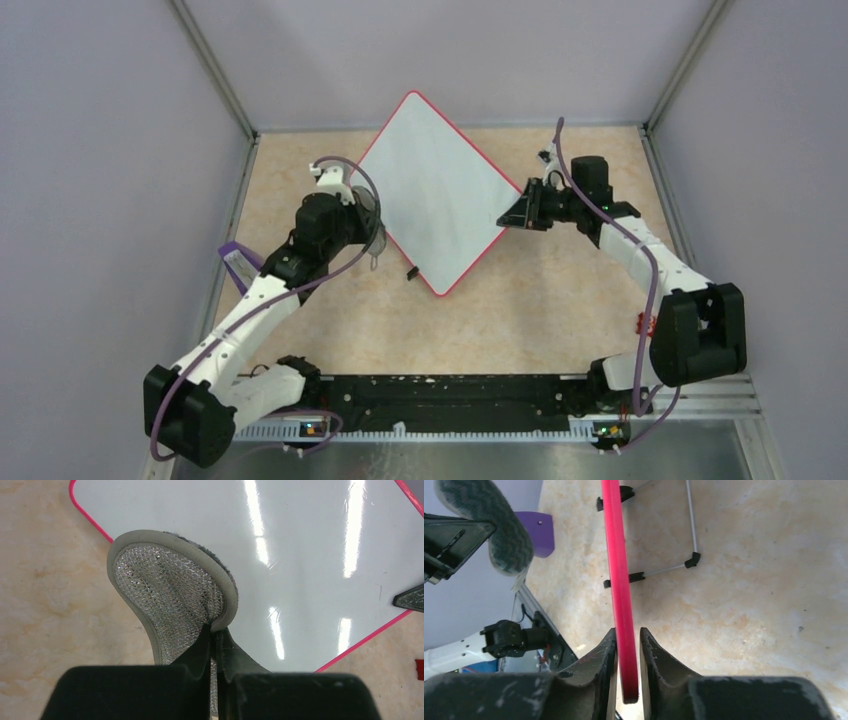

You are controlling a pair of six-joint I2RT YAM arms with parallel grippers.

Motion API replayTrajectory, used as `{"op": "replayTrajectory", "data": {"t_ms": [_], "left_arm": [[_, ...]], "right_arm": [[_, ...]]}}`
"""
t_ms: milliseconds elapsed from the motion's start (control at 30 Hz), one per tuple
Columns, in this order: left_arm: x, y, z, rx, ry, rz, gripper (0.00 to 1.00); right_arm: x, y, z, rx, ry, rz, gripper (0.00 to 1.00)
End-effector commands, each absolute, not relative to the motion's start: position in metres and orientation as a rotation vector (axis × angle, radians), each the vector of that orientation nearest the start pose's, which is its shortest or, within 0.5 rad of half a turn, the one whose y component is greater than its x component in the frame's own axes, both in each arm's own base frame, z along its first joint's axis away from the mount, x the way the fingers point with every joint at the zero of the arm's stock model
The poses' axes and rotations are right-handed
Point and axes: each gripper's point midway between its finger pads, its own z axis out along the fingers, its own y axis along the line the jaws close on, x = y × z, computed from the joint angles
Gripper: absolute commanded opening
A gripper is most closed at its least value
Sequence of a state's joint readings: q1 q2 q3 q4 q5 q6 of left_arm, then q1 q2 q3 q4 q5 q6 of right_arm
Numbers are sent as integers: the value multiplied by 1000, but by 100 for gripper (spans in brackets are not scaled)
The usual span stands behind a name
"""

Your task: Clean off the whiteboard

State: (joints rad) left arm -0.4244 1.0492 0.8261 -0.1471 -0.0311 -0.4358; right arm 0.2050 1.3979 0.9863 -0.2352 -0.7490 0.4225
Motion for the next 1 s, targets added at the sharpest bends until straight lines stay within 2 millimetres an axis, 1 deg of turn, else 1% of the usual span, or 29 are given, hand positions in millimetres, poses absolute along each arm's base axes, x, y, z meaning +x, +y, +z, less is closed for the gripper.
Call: {"op": "replayTrajectory", "data": {"t_ms": [0,100,167,300,433,533,633,700,800,867,967], "left_arm": [[315,-146,222,-75,1966,-508,0],[306,-144,213,-67,1998,-498,0],[303,-141,203,-67,2029,-481,0],[298,-130,182,-121,2111,-412,0],[295,-113,162,-217,2186,-299,0],[289,-98,145,-302,2239,-198,0],[279,-83,121,-407,2285,-108,0],[272,-80,105,-457,2322,-81,0],[258,-69,82,-577,2365,-16,0],[252,-66,73,-622,2369,-3,0],[244,-67,61,-666,2377,-25,1]], "right_arm": [[335,186,195,-198,2239,964,27],[334,180,198,-197,2244,920,40],[334,178,199,-193,2246,900,47],[334,176,204,-182,2245,883,56],[330,171,210,-177,2244,856,64],[322,171,221,-189,2221,861,70],[309,172,236,-203,2199,893,76],[300,173,243,-214,2189,915,77],[287,173,254,-228,2176,932,78],[278,172,263,-235,2163,939,78],[263,167,284,-250,2131,923,78]]}}
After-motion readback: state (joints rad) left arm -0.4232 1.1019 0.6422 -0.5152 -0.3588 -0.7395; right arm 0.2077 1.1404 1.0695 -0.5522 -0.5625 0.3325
